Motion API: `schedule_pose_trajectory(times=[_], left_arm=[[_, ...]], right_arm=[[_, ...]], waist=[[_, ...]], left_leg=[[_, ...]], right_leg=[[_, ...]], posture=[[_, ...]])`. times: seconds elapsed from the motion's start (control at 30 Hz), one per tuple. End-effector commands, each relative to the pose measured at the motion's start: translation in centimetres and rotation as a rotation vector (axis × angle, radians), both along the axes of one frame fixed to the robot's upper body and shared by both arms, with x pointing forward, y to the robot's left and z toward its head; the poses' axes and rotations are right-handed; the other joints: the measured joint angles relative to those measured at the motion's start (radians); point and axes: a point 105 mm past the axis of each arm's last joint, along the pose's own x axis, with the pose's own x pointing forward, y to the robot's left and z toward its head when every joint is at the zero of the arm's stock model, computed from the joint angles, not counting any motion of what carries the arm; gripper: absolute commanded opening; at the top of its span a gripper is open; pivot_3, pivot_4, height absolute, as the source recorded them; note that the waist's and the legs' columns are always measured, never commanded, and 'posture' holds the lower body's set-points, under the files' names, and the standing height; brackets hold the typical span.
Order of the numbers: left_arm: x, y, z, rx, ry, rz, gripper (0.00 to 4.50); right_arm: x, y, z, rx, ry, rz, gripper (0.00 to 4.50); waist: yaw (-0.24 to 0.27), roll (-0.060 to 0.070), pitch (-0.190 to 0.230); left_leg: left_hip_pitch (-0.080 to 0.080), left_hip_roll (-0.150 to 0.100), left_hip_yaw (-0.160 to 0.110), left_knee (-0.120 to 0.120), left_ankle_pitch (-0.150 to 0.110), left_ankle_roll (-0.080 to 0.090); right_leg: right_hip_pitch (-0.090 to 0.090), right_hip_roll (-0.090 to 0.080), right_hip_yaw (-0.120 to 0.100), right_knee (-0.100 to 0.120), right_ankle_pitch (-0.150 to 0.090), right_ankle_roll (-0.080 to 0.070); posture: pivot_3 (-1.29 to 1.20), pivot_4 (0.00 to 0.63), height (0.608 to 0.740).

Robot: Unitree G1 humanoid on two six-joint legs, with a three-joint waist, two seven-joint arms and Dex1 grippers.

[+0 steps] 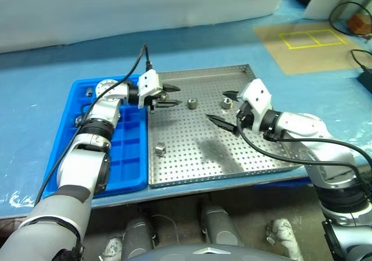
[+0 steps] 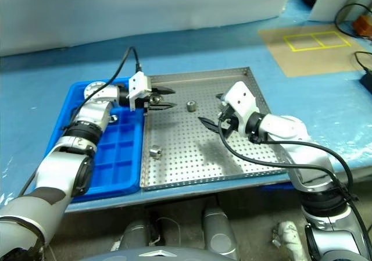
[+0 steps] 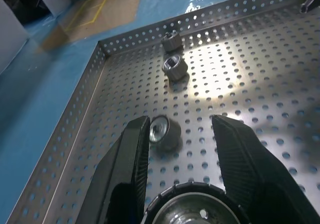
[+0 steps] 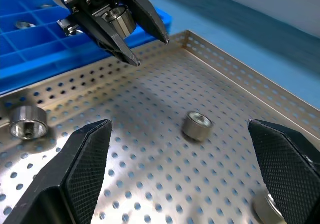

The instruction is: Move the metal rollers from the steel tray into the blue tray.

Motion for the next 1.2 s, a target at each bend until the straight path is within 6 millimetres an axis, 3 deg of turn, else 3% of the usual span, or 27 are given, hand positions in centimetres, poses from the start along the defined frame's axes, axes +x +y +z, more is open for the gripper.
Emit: schedule_pose_trajectory(times=[0.03, 0.33, 0.5, 0.6, 0.8, 0.9, 1.2], left_arm=[[-1.5, 2.7, 2.6, -0.045, -0.025, 0.052, 1.98], [-5.3, 8.5, 5.6, -0.178, 0.054, 0.309, 1.98], [-8.6, 10.5, 3.2, -0.202, 0.149, 0.423, 1.98], [-9.4, 10.5, 1.6, -0.215, 0.18, 0.469, 1.98], [-10.7, 7.9, -2.4, -0.244, 0.276, 0.461, 1.98], [-10.8, 7.9, -4.4, -0.21, 0.301, 0.47, 1.98], [-10.7, 8.7, -6.0, -0.194, 0.325, 0.504, 1.98]], right_arm=[[0.4, 2.2, 1.1, 0.007, -0.047, 0.143, 4.5], [2.1, 6.7, 0.8, 0.005, -0.059, 0.353, 4.5], [1.9, 8.1, 0.1, 0.018, -0.051, 0.418, 4.5], [2.0, 8.2, -0.2, 0.014, -0.048, 0.424, 4.5], [2.2, 7.6, -0.3, 0.002, -0.046, 0.408, 4.5], [2.3, 7.2, -0.5, -0.01, -0.043, 0.394, 4.5], [2.3, 6.3, -0.6, -0.015, -0.044, 0.359, 4.5]], waist=[[0.035, -0.001, 0.0], [0.185, -0.001, 0.0], [0.225, -0.001, 0.001], [0.224, -0.002, 0.001], [0.225, -0.002, 0.001], [0.223, -0.002, 0.001], [0.216, -0.002, 0.001]], left_leg=[[-0.002, 0.001, 0.001, 0.0, 0.001, -0.002], [-0.003, 0.007, 0.003, -0.002, 0.007, -0.014], [-0.002, 0.007, 0.003, -0.002, 0.007, -0.019], [0.0, 0.008, 0.002, -0.004, 0.008, -0.022], [0.001, 0.009, 0.002, -0.006, 0.012, -0.027], [0.002, 0.009, 0.002, -0.008, 0.013, -0.029], [0.004, 0.012, 0.002, -0.01, 0.014, -0.031]], right_leg=[[-0.004, 0.0, 0.0, 0.004, -0.001, -0.001], [-0.01, 0.003, -0.003, 0.013, -0.002, -0.003], [-0.012, 0.003, -0.002, 0.016, -0.002, -0.003], [-0.012, 0.003, -0.001, 0.017, -0.002, -0.003], [-0.012, 0.004, -0.001, 0.018, -0.002, -0.003], [-0.012, 0.004, 0.0, 0.018, -0.002, -0.003], [-0.012, 0.01, 0.001, 0.017, -0.003, -0.003]], posture=[[-0.11, 0.15, 0.74], [0.11, 0.15, 0.74], [0.17, 0.15, 0.74], [0.17, 0.15, 0.74], [0.15, 0.15, 0.74], [0.13, 0.15, 0.74], [0.1, 0.15, 0.74]])
